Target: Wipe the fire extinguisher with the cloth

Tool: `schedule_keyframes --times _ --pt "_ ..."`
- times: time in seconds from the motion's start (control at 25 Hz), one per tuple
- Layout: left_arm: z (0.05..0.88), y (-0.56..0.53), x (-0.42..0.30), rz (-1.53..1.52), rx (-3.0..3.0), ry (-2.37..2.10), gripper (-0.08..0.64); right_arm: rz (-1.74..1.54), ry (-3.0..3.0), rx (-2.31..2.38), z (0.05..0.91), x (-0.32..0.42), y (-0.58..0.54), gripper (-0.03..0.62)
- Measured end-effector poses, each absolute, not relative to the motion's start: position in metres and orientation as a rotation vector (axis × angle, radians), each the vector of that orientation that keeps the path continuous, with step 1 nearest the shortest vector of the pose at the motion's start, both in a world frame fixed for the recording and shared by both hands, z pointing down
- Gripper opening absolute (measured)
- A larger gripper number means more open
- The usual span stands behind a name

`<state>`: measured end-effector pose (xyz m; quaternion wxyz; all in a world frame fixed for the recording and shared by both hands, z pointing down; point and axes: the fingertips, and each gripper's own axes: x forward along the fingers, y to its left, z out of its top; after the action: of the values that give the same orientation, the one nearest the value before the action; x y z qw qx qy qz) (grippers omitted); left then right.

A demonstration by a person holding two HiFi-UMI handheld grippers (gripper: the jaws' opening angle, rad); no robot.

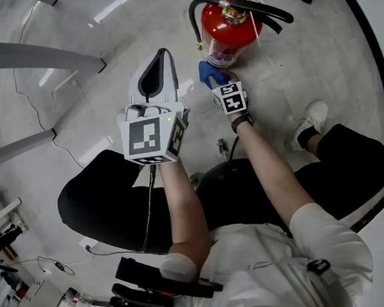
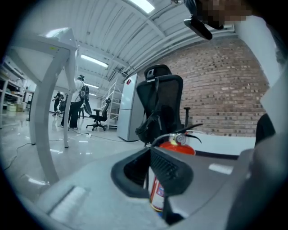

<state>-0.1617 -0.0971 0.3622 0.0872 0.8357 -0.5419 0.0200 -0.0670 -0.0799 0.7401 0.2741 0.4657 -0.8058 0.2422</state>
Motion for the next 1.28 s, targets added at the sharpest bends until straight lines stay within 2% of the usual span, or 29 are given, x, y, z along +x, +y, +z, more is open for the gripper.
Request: schedule_keyframes --times 0.24,0.4,0.52,0.68,0.84,1.04,1.28 --pt "0.339 -0.039 -0.147 -0.01 2.473 -1.727 0.0 0.154 -2.681 1.318 0.515 -0.098 -0.072 0.067" --pt "0.317 0.003 -0.141 -0.037 2.479 -1.788 0.0 -0.204 -2.825 1.517 0.368 -0.058 -0.062 0.067" --pt "0.319 0.017 -0.139 -0.047 2.496 -1.821 0.0 -0.257 -2.706 1.624 0.326 -0.029 -0.068 0.067" --pt "0.336 0.012 -0.131 -0.039 2.47 -1.817 0.0 -0.144 -2.61 1.629 0.38 -0.016 -0.091 0.067" --pt "0.354 0.011 -0.126 -0.036 2.423 -1.846 0.0 -0.278 -2.617 1.517 0.428 -0.017 -0.083 0.067" --pt "0.38 0.004 -0.124 0.057 2.379 -1.84 0.0 -0.052 -2.394 1.263 0.59 -0.029 -0.081 0.066" --pt "0.399 -0.012 -0.123 0.126 2.343 -1.855 0.0 0.188 -2.175 0.972 0.741 -0.024 -0.078 0.066"
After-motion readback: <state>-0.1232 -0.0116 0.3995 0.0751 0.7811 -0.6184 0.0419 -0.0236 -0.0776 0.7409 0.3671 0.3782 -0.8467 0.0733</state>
